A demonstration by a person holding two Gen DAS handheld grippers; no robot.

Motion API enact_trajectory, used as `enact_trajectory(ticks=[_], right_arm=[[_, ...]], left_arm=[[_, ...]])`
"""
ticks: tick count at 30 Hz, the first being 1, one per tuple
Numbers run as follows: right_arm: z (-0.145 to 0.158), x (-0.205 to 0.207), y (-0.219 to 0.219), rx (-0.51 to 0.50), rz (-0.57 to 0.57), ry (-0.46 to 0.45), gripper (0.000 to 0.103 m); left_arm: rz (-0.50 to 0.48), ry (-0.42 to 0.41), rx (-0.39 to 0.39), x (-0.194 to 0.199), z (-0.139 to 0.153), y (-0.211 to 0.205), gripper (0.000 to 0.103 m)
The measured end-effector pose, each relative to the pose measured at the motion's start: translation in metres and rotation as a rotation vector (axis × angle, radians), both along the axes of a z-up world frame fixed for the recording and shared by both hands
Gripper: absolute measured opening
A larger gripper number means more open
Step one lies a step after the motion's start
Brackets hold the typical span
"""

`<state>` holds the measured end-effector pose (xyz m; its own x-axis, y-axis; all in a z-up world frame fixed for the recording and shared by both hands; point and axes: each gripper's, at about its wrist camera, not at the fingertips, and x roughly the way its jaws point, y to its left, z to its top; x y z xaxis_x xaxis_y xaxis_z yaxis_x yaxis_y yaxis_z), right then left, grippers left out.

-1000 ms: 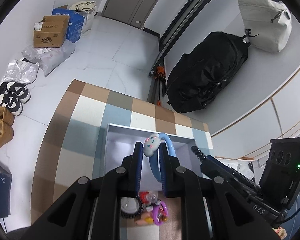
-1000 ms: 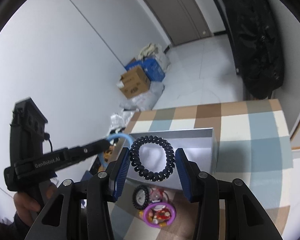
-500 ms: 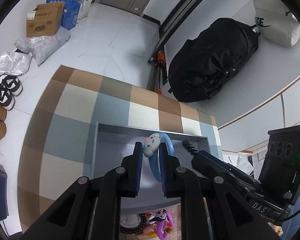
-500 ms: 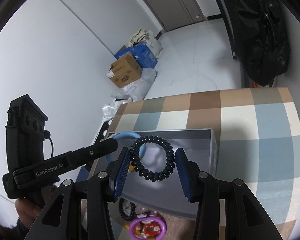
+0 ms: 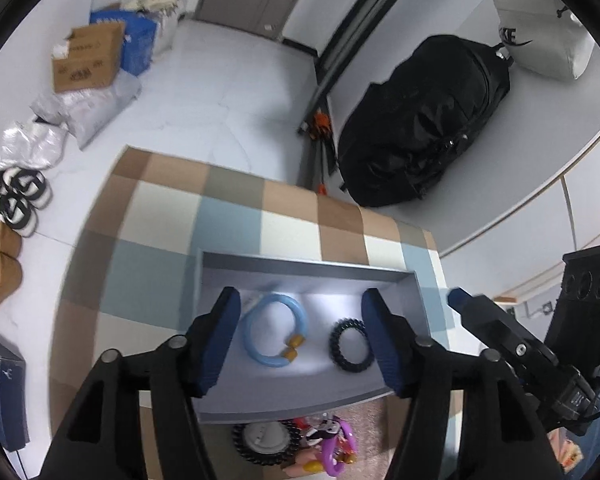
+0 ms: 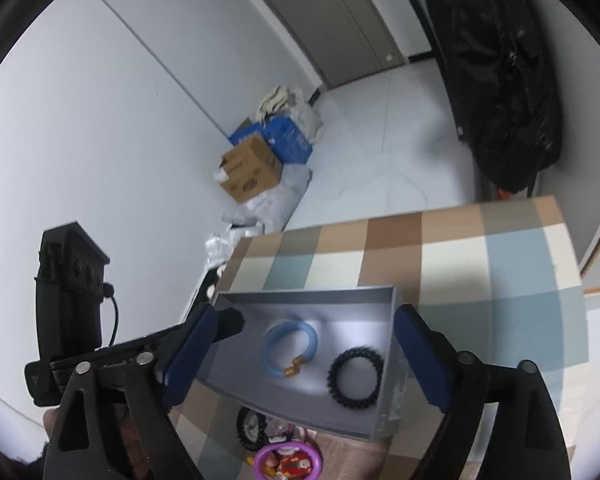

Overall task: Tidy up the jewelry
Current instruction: 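Lift both grippers out of the box back toward the pile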

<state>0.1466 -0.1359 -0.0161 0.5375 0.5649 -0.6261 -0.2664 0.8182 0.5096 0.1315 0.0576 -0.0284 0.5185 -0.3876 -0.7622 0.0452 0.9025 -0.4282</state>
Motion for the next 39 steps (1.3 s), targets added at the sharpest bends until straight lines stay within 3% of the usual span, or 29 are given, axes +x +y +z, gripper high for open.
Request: enact_trajectory(ticks=[3,7,10,14,21,32,39], right_arm=[[0.002,-0.004,0.001,-0.031,-0.009,-0.016,0.103],[0.005,-0.009,0.004,-0.077,-0.015,-0.038,0.103],[0.009,-0.015,0.005,-0.093,-0.016,-0.064,0.103],[0.013,-0.024,0.006,-0.098,-0.013,-0.095,0.103],[0.019,-0.041,0.009,-0.128,-0.014,-0.155,0.103],[0.020,-0.068,0.002,-0.126,-0.029,-0.149,0.103],[0.011,-0.085,0.012,-0.202,0.014,-0.148,0.103]], left_arm=[[0.018,-0.021,0.064,-0.003,0.003,-0.001,0.063],[0.042,-0.051,0.119,-0.007,0.006,-0.005,0.065],[0.051,-0.079,0.154,-0.011,0.009,-0.009,0.074],[0.053,-0.130,0.214,-0.020,0.015,-0.014,0.075],[0.077,-0.147,0.213,-0.029,0.017,-0.011,0.079],[0.093,-0.168,0.222,-0.056,0.015,-0.010,0.083],[0.103,-0.181,0.235,-0.071,0.011,-0.002,0.083]])
